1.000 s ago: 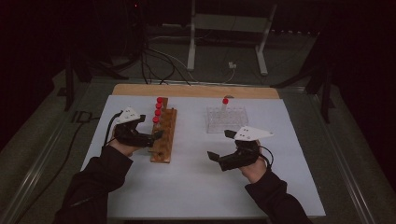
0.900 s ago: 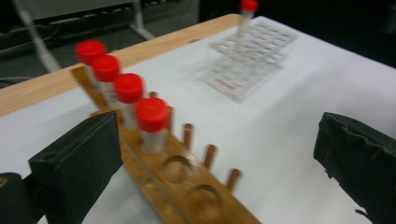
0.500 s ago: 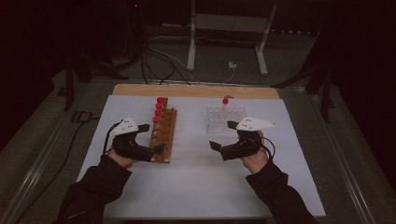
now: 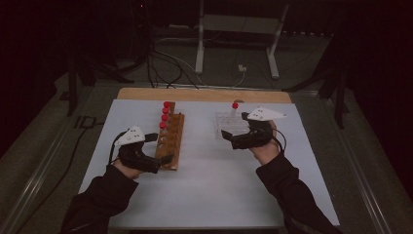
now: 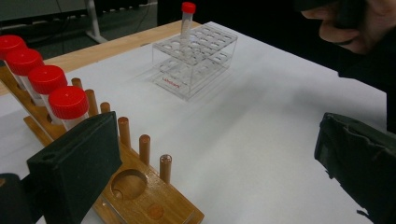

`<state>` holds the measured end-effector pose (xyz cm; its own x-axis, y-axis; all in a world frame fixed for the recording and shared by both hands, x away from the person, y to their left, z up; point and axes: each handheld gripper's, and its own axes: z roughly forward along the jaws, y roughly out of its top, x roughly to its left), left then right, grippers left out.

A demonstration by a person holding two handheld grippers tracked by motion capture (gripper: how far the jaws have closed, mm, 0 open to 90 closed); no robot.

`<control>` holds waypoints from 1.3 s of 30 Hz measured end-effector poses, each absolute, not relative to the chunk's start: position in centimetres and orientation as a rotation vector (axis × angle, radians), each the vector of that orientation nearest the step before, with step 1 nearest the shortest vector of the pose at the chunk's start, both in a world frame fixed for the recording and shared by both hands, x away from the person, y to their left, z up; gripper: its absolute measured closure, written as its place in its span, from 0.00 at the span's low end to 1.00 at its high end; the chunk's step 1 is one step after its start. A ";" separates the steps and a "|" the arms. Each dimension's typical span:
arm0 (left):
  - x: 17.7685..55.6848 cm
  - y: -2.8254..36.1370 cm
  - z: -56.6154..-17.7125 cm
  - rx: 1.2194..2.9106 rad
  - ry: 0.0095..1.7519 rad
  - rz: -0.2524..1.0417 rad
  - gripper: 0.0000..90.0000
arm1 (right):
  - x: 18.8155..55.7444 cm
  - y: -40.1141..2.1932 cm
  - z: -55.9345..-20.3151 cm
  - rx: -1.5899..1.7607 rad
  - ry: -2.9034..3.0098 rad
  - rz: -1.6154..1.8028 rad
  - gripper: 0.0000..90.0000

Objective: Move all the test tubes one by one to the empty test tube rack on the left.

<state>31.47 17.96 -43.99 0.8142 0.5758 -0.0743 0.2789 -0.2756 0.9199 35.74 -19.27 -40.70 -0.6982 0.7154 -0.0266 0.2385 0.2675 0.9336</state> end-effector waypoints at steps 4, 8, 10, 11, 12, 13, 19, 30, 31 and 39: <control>31.3 17.9 -43.9 1.874 0.639 0.329 0.01 | 37.1 -19.5 -41.0 0.903 2.075 1.412 0.00; 31.3 17.8 -43.9 1.869 0.639 0.329 0.01 | 38.3 -19.5 -41.4 0.941 2.041 1.378 0.00; 31.3 17.9 -43.9 1.866 0.640 0.326 0.01 | 39.0 -19.6 -41.6 0.965 2.028 1.371 0.00; 31.3 17.9 -43.9 1.867 0.640 0.331 0.01 | 39.3 -19.7 -41.8 0.980 2.025 1.359 0.00; 31.3 17.9 -43.9 1.865 0.638 0.324 0.01 | 39.7 -19.7 -41.9 0.992 2.023 1.354 0.00; 31.3 17.9 -43.9 1.865 0.640 0.330 0.01 | 40.0 -19.8 -42.1 1.003 2.021 1.344 0.00; 31.3 17.8 -43.8 1.864 0.639 0.334 0.01 | 41.9 -20.0 -43.2 1.087 2.008 1.302 0.05; 31.3 17.8 -43.8 1.871 0.634 0.334 0.01 | 45.0 -20.0 -45.2 1.237 1.980 1.189 0.44; 31.3 17.7 -43.8 1.874 0.634 0.335 0.01 | 45.3 -19.9 -45.4 1.257 1.986 1.181 0.47; 31.2 17.9 -43.7 1.866 0.632 0.340 0.01 | 47.3 -19.6 -46.5 1.344 1.988 1.128 0.66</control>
<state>31.19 17.87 -43.68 0.8174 0.5726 -0.0628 0.2628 -0.2737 0.9252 47.28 -19.64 -46.52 -0.3985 0.9156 0.0531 0.5154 0.1757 0.8387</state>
